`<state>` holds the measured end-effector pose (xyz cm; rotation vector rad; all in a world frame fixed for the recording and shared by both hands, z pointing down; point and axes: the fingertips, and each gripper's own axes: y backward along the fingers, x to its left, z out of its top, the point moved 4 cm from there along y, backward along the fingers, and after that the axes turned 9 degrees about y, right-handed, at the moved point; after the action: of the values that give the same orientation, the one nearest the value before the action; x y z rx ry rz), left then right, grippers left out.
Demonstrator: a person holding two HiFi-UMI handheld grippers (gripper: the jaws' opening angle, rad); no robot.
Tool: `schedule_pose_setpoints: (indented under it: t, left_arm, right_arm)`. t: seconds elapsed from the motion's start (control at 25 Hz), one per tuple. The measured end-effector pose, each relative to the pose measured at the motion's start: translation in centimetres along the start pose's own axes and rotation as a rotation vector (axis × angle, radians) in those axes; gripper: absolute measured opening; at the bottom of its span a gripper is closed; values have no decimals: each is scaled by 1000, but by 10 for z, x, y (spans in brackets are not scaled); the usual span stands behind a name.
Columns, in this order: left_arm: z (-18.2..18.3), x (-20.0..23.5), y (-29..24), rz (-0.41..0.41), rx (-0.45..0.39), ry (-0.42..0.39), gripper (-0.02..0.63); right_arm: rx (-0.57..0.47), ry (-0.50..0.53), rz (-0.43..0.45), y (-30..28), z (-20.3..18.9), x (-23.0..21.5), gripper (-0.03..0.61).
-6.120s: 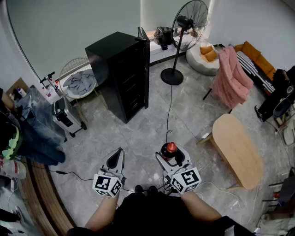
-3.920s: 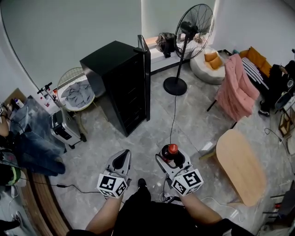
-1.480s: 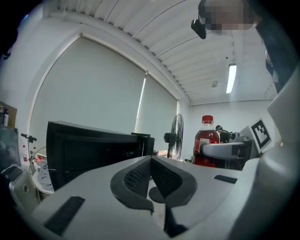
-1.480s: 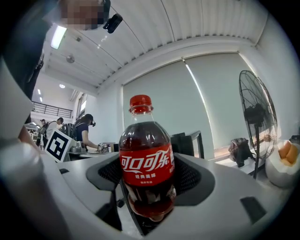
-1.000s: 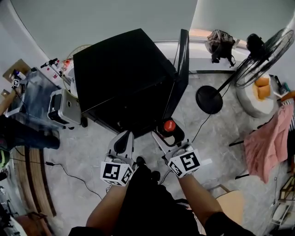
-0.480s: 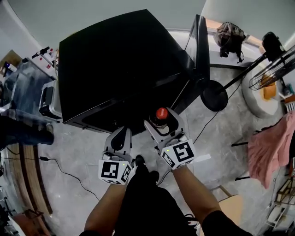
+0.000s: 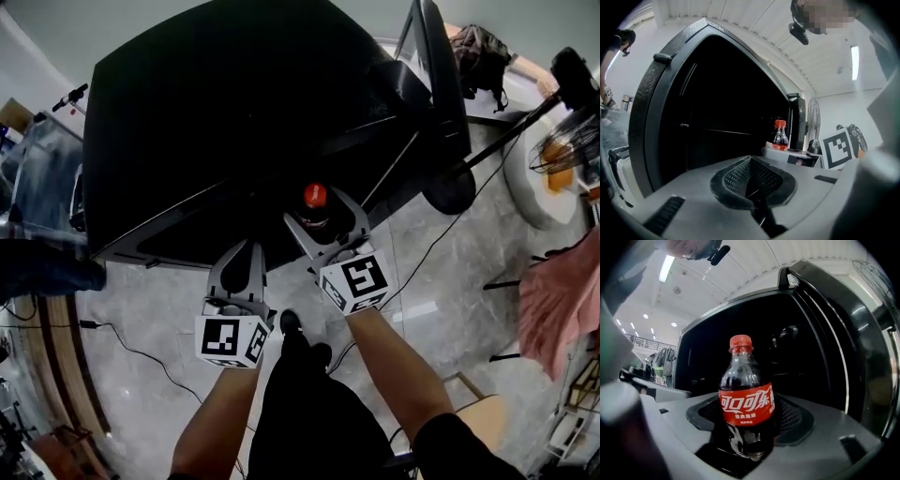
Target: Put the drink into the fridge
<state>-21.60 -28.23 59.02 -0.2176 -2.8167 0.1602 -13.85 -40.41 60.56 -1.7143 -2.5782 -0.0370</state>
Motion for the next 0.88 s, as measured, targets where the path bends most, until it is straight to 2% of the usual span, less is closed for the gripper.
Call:
schedule_pose_setpoints:
  t: [0.16,0.44,0.88]
  left_arm:
    - [-3,9,-14,29,-15,34,12]
    - [-18,25,-41,18,-10,29,12]
    - [-19,36,-54,8,-12,18,12]
  right_arm:
    - [15,-2,-6,-15,-22,4,327]
    - [26,-16,-29,-45,-58,-7,327]
    - [27,13,-43,-87,-80,-15,327]
